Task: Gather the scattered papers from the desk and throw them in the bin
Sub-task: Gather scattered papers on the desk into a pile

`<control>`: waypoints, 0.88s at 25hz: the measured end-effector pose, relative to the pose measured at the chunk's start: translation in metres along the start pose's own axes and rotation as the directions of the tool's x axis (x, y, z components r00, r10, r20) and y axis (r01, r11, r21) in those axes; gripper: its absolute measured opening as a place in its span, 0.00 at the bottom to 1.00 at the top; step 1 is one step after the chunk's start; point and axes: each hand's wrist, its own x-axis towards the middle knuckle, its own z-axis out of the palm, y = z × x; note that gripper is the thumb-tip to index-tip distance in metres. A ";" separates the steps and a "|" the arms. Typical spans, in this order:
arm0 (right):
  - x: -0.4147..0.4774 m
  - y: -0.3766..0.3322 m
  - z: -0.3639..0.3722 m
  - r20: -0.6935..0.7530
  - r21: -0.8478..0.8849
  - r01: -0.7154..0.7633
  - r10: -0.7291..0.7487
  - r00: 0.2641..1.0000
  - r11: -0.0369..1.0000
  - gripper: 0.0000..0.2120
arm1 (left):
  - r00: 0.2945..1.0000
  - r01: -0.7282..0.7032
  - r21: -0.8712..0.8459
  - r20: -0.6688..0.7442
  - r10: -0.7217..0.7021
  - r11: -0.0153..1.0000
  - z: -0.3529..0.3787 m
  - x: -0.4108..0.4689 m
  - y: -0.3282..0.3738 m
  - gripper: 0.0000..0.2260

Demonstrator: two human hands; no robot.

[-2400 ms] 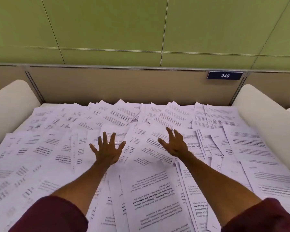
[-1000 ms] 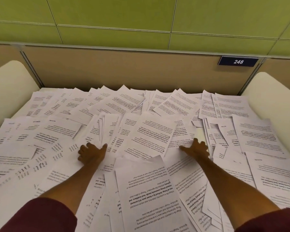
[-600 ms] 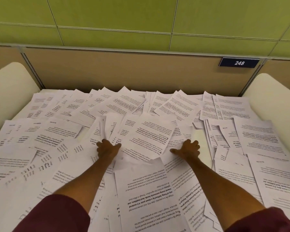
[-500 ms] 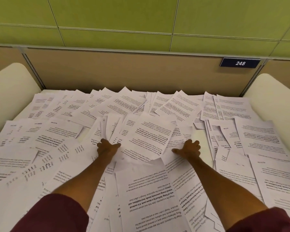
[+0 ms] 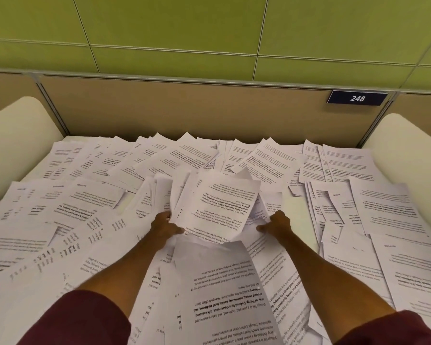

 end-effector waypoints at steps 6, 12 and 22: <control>0.006 -0.009 -0.020 -0.057 0.166 0.062 -0.053 0.997 0.984 0.18 | 0.994 -0.113 -0.158 -0.026 0.110 0.981 -0.016 0.006 0.012 0.27; 0.018 -0.018 -0.028 -0.054 0.446 0.032 -0.009 0.998 0.894 0.23 | 0.983 0.047 -0.220 0.186 -0.005 0.974 -0.031 0.016 0.022 0.31; 0.015 -0.013 -0.026 0.155 0.589 -0.004 -0.108 0.982 0.808 0.09 | 0.971 0.086 -0.243 0.237 -0.027 0.966 -0.009 0.010 0.018 0.26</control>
